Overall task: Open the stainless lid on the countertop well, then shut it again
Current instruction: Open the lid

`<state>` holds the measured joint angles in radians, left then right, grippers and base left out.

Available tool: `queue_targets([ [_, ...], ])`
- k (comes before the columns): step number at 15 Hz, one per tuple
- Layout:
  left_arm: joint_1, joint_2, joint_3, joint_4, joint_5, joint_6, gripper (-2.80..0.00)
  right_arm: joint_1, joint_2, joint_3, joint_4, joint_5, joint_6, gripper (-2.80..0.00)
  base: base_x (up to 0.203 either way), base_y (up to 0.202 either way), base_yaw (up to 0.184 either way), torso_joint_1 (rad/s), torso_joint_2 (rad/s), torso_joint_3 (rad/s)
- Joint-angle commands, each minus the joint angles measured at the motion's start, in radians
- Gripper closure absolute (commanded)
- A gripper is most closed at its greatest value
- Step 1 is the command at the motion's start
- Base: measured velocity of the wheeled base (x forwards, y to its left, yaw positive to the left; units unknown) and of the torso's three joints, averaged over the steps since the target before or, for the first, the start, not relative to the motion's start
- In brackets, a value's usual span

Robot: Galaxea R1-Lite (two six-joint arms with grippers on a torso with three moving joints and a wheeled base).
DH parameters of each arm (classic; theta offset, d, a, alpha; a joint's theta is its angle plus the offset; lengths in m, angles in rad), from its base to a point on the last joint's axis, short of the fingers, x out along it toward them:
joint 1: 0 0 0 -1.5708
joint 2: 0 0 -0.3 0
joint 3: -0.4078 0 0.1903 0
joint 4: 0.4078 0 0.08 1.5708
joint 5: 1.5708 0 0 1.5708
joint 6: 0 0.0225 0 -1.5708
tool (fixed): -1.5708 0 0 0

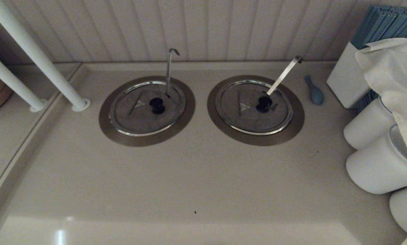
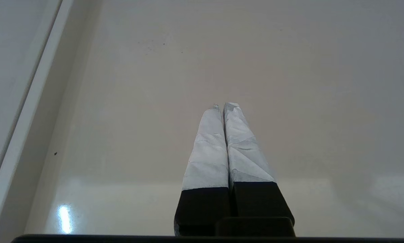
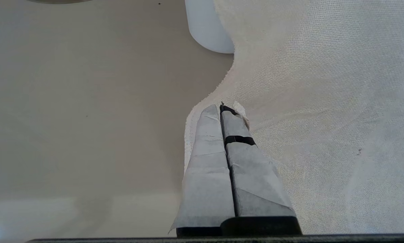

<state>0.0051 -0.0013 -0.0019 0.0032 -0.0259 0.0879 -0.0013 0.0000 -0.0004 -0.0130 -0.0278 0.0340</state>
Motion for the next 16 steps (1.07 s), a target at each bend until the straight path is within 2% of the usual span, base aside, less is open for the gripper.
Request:
queue_targets([
  [1, 0.000, 0.001, 0.000, 0.000, -0.002, 0.000, 0.00, 0.000, 0.002, 0.000, 0.001, -0.001, 0.001, 0.00, 0.000, 0.000, 0.000, 0.000, 0.00, 0.000],
  [4, 0.001, 0.001, -0.006, 0.002, -0.006, 0.011, 0.00, 0.000, 0.001, 0.000, 0.000, 0.000, 0.000, 0.00, 0.000, 0.000, 0.000, 0.000, 0.00, 0.000],
  [5, 0.001, 0.008, -0.040, -0.001, -0.009, 0.020, 0.00, 0.000, 0.000, 0.000, -0.001, 0.000, 0.000, 0.00, 0.000, 0.000, 0.000, 0.000, 0.00, 0.000],
  [7, 0.002, 0.085, -0.189, 0.000, -0.031, 0.022, 0.00, 0.000, 0.001, 0.000, -0.001, 0.000, 0.001, 0.00, 0.000, 0.000, 0.000, 0.000, 0.00, 0.000],
  [10, 0.003, 0.434, -0.415, -0.049, -0.049, 0.021, 0.00, 0.000, 0.000, 0.000, -0.001, -0.001, 0.001, 0.00, 0.000, 0.000, 0.000, 0.000, 0.00, 0.000],
  [13, -0.022, 0.876, -0.591, -0.259, -0.053, -0.014, 0.00, 0.000, 0.000, 0.000, -0.001, 0.000, 0.001, 0.00, 0.000, 0.000, 0.000, 0.000, 0.00, 0.000],
  [16, -0.116, 1.297, -0.772, -0.441, -0.012, -0.046, 0.00, 0.000, 0.001, 0.000, -0.001, 0.000, 0.001, 0.00, 0.000, 0.000, 0.000, 0.000, 0.00, 0.000],
])
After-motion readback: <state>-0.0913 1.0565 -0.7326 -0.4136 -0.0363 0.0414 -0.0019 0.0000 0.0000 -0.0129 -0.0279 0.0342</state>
